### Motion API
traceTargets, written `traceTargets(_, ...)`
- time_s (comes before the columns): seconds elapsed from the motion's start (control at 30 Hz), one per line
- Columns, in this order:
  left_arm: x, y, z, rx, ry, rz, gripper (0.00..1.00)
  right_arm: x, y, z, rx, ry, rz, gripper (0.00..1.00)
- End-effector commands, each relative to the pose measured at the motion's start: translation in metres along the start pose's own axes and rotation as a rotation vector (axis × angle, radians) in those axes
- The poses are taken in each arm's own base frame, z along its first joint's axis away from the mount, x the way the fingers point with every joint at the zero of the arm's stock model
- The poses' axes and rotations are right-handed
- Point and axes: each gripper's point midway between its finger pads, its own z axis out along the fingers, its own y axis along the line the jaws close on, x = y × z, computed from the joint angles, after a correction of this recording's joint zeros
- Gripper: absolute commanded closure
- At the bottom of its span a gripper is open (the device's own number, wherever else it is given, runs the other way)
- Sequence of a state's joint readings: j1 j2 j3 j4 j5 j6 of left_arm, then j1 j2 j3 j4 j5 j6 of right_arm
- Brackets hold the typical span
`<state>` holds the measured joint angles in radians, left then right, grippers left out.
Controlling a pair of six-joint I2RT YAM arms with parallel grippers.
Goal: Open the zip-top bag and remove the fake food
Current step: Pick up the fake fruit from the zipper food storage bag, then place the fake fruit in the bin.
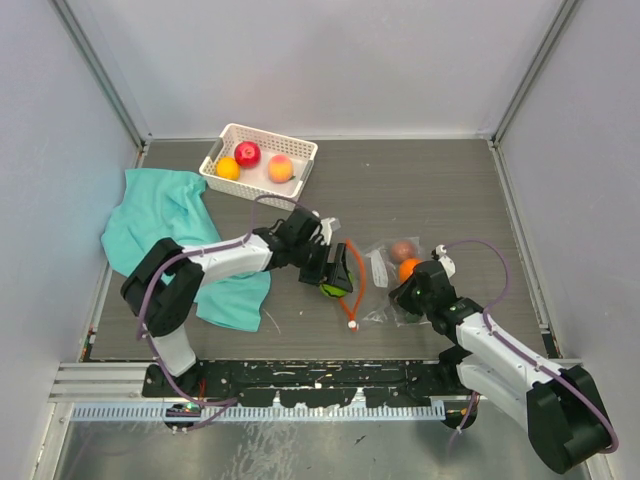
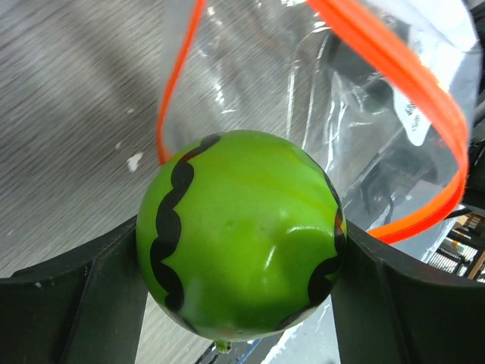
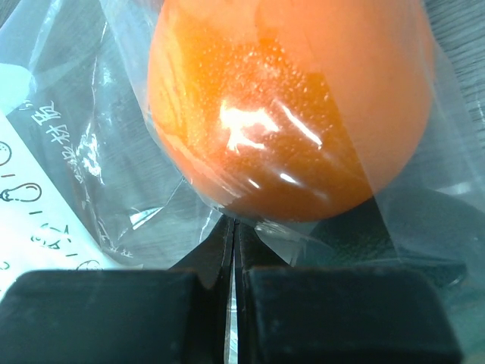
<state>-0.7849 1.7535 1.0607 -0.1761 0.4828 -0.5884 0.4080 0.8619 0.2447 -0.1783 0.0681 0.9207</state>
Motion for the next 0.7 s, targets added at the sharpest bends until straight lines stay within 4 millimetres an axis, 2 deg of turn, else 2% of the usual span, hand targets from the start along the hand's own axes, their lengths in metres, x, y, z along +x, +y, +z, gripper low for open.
traceTargets(0.0,-0.007,-0.013,-0.040,-0.018,0.028,0.008,0.61,-0.014,0.012,0.000,-0.028,-0.045,-0.015,0.95)
traceTargets(0.3,0.000,0.046,-0.107,-0.489,0.147,0.119,0.60,-0.019,0.016,-0.002,-0.040,-0.056,-0.028,0.95)
traceTargets(0.43,-0.009,0.072,-0.137,-0.714,0.184,0.182,0.60,-0.019,0.017,-0.003,-0.043,-0.057,-0.032,0.95)
traceTargets(0.6,-0.022,0.109,-0.180,-1.055,0.254,0.297,0.65,-0.021,0.018,-0.003,-0.045,-0.062,-0.035,0.95)
traceTargets(0.67,-0.028,0.120,-0.189,-1.148,0.272,0.334,0.66,-0.021,0.019,-0.003,-0.045,-0.062,-0.037,0.95)
